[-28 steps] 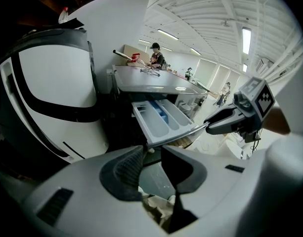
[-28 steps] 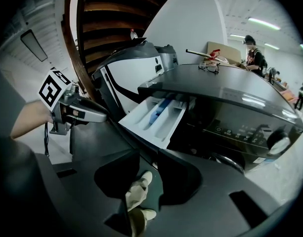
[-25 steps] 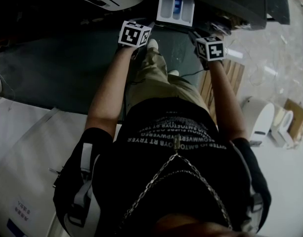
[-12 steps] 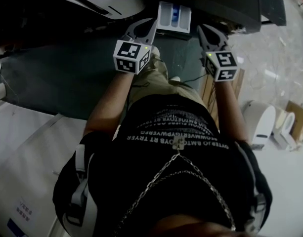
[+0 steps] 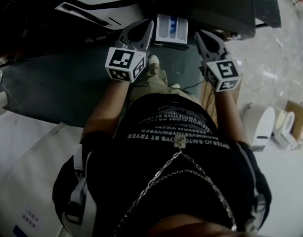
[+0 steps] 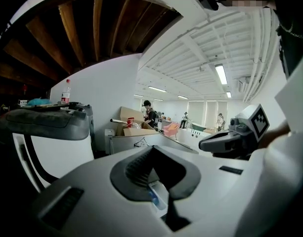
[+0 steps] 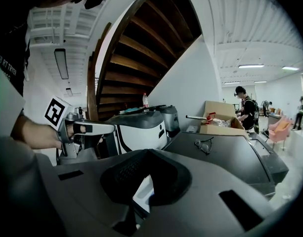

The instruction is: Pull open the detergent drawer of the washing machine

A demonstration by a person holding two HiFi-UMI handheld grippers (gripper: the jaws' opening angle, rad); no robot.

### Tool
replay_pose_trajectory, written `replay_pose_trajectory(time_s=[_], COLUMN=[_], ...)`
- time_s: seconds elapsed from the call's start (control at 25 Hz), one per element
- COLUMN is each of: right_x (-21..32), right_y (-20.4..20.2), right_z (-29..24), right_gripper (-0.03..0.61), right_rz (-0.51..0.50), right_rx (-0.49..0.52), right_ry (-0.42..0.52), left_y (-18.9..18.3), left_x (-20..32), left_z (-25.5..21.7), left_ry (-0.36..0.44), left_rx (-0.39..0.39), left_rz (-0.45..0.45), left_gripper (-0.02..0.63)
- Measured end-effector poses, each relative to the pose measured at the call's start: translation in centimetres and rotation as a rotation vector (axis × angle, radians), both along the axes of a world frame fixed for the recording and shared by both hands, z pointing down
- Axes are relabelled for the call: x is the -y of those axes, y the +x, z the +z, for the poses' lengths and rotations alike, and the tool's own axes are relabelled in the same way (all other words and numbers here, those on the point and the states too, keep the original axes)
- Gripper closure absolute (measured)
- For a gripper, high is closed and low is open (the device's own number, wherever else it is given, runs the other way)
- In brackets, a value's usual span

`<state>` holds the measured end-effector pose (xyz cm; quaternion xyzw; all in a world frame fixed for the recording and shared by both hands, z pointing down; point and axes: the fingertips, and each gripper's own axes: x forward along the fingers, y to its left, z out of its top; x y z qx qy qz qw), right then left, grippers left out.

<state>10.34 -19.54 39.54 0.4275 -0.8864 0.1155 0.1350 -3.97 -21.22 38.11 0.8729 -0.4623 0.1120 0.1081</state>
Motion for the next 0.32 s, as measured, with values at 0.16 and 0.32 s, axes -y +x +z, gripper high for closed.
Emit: replay_pose_trajectory(time_s=[0.16,0.32], right_x=[0.9,2.6], right_y=[-0.8,-1.0], right_z=[-0.6,-0.5], right_gripper=[0.577,0.575], right_rz=[-0.023,-0.023], right_rx=[-0.003,-0.003], right_ry=[-0.012,0.013], left_y=[0.6,0.7], left_x=[1.5,3.1], left_z=[-0.3,-0.8], left_ry=[-0.015,-0.033], left_rx=[-0.004,-0.005], left_rz=[0.035,0.065], left_gripper=[0.611,0.611])
